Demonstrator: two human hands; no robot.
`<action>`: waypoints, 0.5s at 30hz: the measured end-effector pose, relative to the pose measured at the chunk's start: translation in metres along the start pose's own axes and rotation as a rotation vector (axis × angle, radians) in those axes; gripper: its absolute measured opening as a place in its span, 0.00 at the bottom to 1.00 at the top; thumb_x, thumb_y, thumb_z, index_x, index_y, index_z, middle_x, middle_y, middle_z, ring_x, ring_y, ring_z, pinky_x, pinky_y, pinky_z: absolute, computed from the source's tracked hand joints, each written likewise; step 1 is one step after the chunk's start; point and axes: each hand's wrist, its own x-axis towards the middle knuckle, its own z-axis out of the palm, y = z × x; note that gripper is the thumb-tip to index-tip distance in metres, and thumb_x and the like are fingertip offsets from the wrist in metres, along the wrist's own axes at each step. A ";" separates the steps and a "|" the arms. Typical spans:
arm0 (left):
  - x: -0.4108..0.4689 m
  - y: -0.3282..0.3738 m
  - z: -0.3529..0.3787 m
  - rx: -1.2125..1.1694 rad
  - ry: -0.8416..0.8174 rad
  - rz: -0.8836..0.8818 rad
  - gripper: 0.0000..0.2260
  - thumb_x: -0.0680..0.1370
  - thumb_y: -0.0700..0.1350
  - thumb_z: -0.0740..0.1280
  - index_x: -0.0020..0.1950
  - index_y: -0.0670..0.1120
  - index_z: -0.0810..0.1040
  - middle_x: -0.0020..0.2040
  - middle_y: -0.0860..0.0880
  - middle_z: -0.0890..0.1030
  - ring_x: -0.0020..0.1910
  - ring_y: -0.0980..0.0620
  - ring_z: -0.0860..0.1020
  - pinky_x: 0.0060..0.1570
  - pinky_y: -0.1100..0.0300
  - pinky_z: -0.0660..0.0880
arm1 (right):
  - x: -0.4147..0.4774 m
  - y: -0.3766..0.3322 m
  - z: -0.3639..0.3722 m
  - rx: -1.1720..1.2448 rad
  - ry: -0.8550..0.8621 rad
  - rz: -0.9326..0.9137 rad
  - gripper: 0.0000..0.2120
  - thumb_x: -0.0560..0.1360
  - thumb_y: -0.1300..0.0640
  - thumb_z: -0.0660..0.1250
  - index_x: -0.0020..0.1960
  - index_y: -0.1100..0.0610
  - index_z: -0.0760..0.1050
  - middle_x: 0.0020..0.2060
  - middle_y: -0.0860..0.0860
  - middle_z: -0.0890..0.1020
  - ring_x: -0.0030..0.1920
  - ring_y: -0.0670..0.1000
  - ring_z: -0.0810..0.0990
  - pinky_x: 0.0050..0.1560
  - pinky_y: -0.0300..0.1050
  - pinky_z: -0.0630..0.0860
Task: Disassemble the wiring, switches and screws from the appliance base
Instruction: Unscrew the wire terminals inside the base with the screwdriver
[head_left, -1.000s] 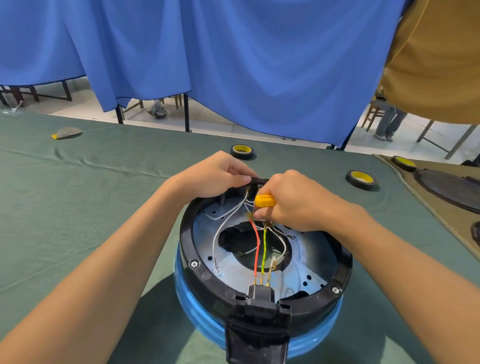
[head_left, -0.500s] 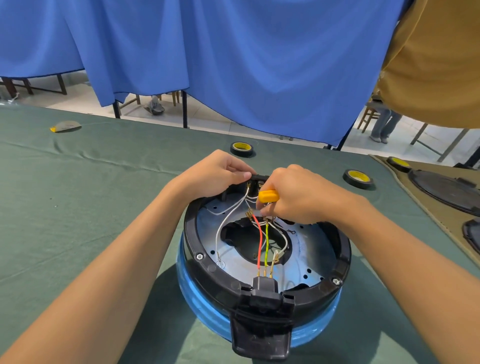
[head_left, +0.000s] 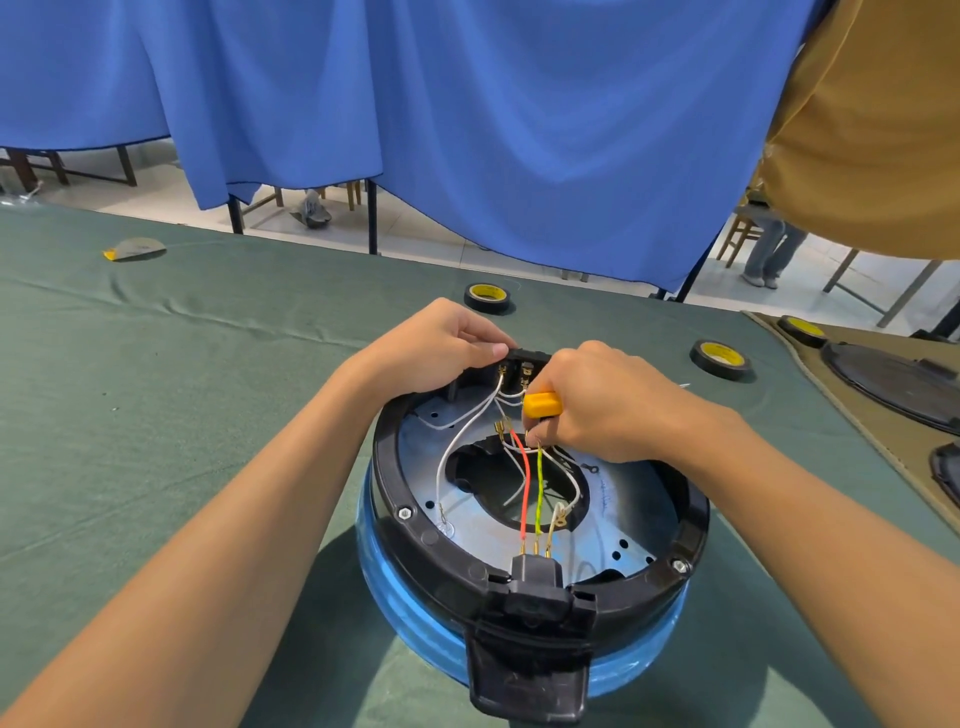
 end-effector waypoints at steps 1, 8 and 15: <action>0.000 0.000 0.000 0.001 0.001 0.000 0.10 0.81 0.44 0.65 0.58 0.49 0.83 0.49 0.53 0.84 0.50 0.58 0.81 0.56 0.61 0.74 | 0.000 0.000 0.000 0.017 -0.001 -0.004 0.07 0.72 0.47 0.74 0.45 0.49 0.80 0.42 0.50 0.81 0.45 0.52 0.78 0.48 0.55 0.79; 0.001 -0.001 0.000 -0.007 -0.004 0.001 0.10 0.80 0.45 0.65 0.58 0.49 0.83 0.49 0.53 0.85 0.48 0.59 0.82 0.50 0.65 0.74 | -0.006 -0.001 -0.024 0.359 -0.021 0.024 0.05 0.69 0.54 0.77 0.36 0.52 0.83 0.30 0.47 0.82 0.33 0.47 0.78 0.36 0.44 0.74; 0.001 -0.002 0.000 0.011 0.006 -0.005 0.10 0.80 0.46 0.66 0.58 0.50 0.83 0.48 0.56 0.85 0.47 0.63 0.81 0.48 0.68 0.72 | -0.014 0.005 -0.044 0.439 -0.086 0.098 0.06 0.68 0.55 0.77 0.36 0.55 0.82 0.31 0.55 0.80 0.34 0.55 0.77 0.38 0.49 0.71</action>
